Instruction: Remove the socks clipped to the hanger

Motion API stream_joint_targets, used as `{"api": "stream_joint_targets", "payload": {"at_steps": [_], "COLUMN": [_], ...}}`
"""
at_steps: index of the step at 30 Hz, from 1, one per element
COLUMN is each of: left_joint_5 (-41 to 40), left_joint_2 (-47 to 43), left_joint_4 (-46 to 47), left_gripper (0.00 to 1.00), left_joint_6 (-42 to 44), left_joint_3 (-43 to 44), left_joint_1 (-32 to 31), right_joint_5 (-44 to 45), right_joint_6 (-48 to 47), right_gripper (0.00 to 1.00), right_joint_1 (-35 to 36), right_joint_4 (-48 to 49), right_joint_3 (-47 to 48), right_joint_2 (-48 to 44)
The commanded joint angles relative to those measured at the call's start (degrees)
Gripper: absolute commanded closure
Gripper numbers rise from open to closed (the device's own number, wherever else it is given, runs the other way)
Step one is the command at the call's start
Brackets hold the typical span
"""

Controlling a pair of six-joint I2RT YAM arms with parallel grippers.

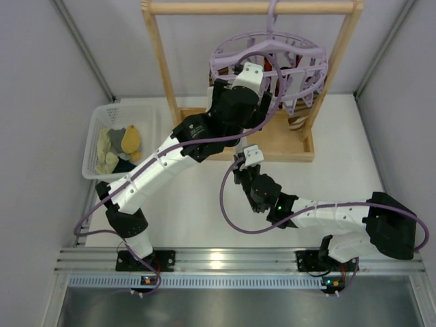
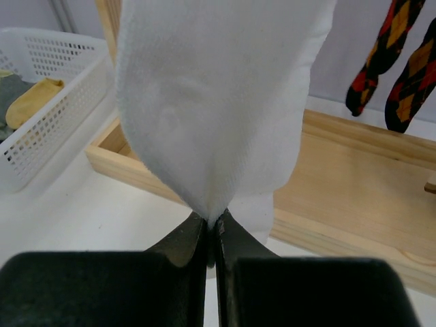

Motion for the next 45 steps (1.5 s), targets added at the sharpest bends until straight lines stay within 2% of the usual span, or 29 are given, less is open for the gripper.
{"api": "stream_joint_targets", "payload": {"at_steps": [1,7,8,16,19,24,27,29,36,40,45], "left_joint_5": [-6.44,-1.62,-1.09,4.44,7.69,9.37,9.29,9.72,11.13,11.05,10.61], "left_joint_2": [0.55,-0.06,-0.15,-0.67,-0.67,0.20,0.29,-0.06,-1.55,-1.90,-1.99], "left_joint_4": [1.47,1.47,1.56,1.73,1.82,2.09,2.00,2.53,6.83,7.36,7.45], "left_gripper": [0.07,0.16,0.21,0.27,0.38,0.39,0.32,0.34,0.62,0.83,0.91], "left_joint_6": [3.75,1.91,1.65,-0.98,-2.22,-3.27,-3.62,-3.80,-3.19,-3.19,-2.75], "left_joint_3": [3.43,2.55,2.11,0.62,0.35,0.53,0.26,-0.44,-3.69,-3.87,-3.61], "left_joint_1": [-0.08,2.55,2.82,4.49,5.89,6.25,6.34,6.42,6.60,6.60,6.60], "right_joint_5": [0.28,-1.92,-2.10,-4.47,-5.17,-6.05,-7.19,-7.72,-9.83,-9.83,-10.79], "right_joint_6": [0.19,1.16,1.25,2.13,2.22,2.22,2.22,2.22,4.77,4.94,7.05], "right_gripper": [1.00,1.00,1.00,1.00,1.00,1.00,1.00,1.00,1.00,1.00,1.00], "right_joint_1": [1.02,1.11,1.11,1.11,1.11,1.11,1.11,1.11,1.11,1.11,1.11], "right_joint_4": [0.91,0.99,0.99,1.17,1.26,1.17,1.69,2.22,2.93,2.66,2.05], "right_joint_3": [1.73,1.21,1.03,-0.11,-0.90,-1.52,-2.39,-3.45,-4.86,-5.21,-7.23], "right_joint_2": [-0.20,-0.29,-0.37,-2.22,-3.19,-4.33,-5.38,-6.00,-7.93,-8.28,-9.16]}}
